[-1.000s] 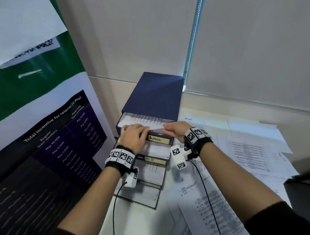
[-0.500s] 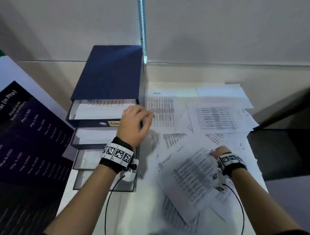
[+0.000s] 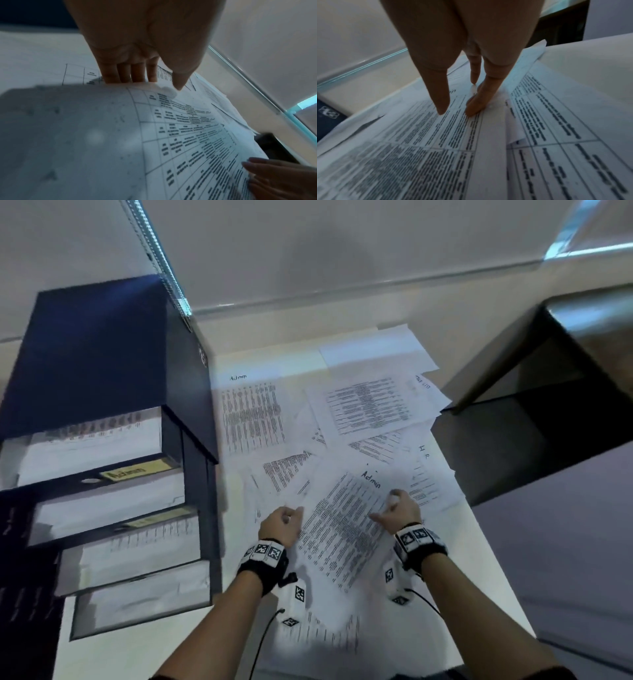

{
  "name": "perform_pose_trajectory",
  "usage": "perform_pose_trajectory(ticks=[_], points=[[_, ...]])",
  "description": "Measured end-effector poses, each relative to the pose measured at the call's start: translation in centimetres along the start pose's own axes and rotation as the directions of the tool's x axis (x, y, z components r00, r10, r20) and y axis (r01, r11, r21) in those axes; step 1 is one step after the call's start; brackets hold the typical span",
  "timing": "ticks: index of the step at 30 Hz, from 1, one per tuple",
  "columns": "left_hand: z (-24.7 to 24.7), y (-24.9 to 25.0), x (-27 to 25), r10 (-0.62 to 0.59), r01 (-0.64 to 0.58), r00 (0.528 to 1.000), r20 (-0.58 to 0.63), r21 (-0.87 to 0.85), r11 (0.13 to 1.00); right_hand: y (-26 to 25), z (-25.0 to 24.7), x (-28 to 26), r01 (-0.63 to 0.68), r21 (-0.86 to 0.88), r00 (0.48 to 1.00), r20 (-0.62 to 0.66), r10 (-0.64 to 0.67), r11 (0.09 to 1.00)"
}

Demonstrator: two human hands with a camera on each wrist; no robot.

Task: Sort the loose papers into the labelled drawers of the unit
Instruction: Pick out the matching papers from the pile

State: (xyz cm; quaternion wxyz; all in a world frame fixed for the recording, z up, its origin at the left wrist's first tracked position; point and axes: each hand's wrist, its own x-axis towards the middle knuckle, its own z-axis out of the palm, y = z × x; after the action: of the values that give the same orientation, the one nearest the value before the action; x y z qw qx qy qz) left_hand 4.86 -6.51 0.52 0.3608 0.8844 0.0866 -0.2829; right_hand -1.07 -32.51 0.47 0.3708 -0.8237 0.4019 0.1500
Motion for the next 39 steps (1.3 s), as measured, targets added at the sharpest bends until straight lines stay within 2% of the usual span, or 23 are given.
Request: perform_pose_trajectory(ticks=[3, 5, 7, 8, 10, 12, 15, 17, 21, 24, 27, 29, 31, 34, 36, 39], points=[[-0.3, -0.6, -0.1, 0.032, -0.027, 0.998, 0.05, -0.09, 0.996, 0.2, 0.4, -0.1, 0.097, -0.032, 0.993, 0.066, -0.095, 0.995], [-1.0, -1.6, 0.0, 0.081, -0.023, 0.972, 0.219, -0.258, 0.966, 0.4, -0.2, 0.1, 0.106, -0.025, 0.993, 0.052, -0.105, 0.994], [-1.7, -2.4, 0.1, 0.16, -0.049, 0.93, 0.331, -0.32, 0.946, 1.1, -1.3, 0.4, 0.043, -0.017, 0.996, -0.075, -0.045, 0.999], [-1.9, -2.6, -0.1, 0.178, -0.074, 0.924, 0.337, -0.299, 0.951, 1.4, -1.9, 0.4, -0.009, -0.005, 0.991, -0.135, 0.008, 1.0], [-1.9, -3.4, -1.0, 0.191, -0.093, 0.918, 0.349, -0.278, 0.956, 2.0, -2.7, 0.1, -0.099, 0.04, 0.982, -0.157, 0.104, 0.994], [-1.4, -4.0, -2.1, 0.177, -0.067, 0.917, 0.358, -0.299, 0.952, 2.6, -2.6, -0.3, -0.085, 0.095, 0.99, -0.109, 0.095, 0.992], [0.0, -4.8, -2.7, 0.102, -0.021, 0.967, 0.233, -0.323, 0.946, 3.0, -1.5, -1.4, 0.014, 0.097, 0.999, -0.032, -0.011, 0.995], [0.4, -5.0, -2.9, 0.105, -0.047, 0.98, 0.171, -0.316, 0.948, 3.0, -1.1, -2.1, 0.049, 0.092, 0.999, 0.001, -0.049, 0.995], [0.4, -4.6, -3.8, 0.109, -0.04, 0.97, 0.219, -0.296, 0.954, 3.2, -0.9, -3.0, 0.057, 0.143, 0.998, 0.021, -0.061, 0.988], [0.6, -4.2, -4.4, 0.176, -0.125, 0.966, 0.191, -0.251, 0.96, 3.2, -0.4, -3.6, 0.12, 0.109, 0.993, 0.001, -0.121, 0.987], [0.7, -3.0, -5.3, 0.224, -0.179, 0.955, 0.195, -0.223, 0.958, 3.3, -0.5, -4.1, 0.078, 0.113, 0.996, -0.055, -0.073, 0.99], [-0.2, -2.1, -5.6, 0.257, -0.217, 0.953, 0.161, -0.231, 0.949, 3.0, -1.0, -4.0, 0.071, 0.178, 0.995, -0.087, -0.056, 0.982], [-1.9, -0.9, -5.9, 0.315, -0.285, 0.945, 0.092, -0.248, 0.926, 2.1, -1.7, -4.0, 0.123, 0.269, 0.992, -0.067, -0.109, 0.955], [-5.6, 3.1, -7.0, 0.419, -0.387, 0.908, 0.009, -0.364, 0.847, -2.0, -4.3, -5.4, 0.265, 0.522, 0.947, 0.018, -0.321, 0.811], [-8.4, 6.1, -7.3, 0.499, -0.493, 0.862, -0.092, -0.385, 0.78, -5.7, -6.5, -6.6, 0.346, 0.636, 0.904, -0.031, -0.426, 0.69], [-11.7, 9.1, -7.1, 0.577, -0.633, 0.773, -0.264, -0.375, 0.677, -10.1, -9.3, -7.9, 0.456, 0.703, 0.85, -0.163, -0.501, 0.546]])
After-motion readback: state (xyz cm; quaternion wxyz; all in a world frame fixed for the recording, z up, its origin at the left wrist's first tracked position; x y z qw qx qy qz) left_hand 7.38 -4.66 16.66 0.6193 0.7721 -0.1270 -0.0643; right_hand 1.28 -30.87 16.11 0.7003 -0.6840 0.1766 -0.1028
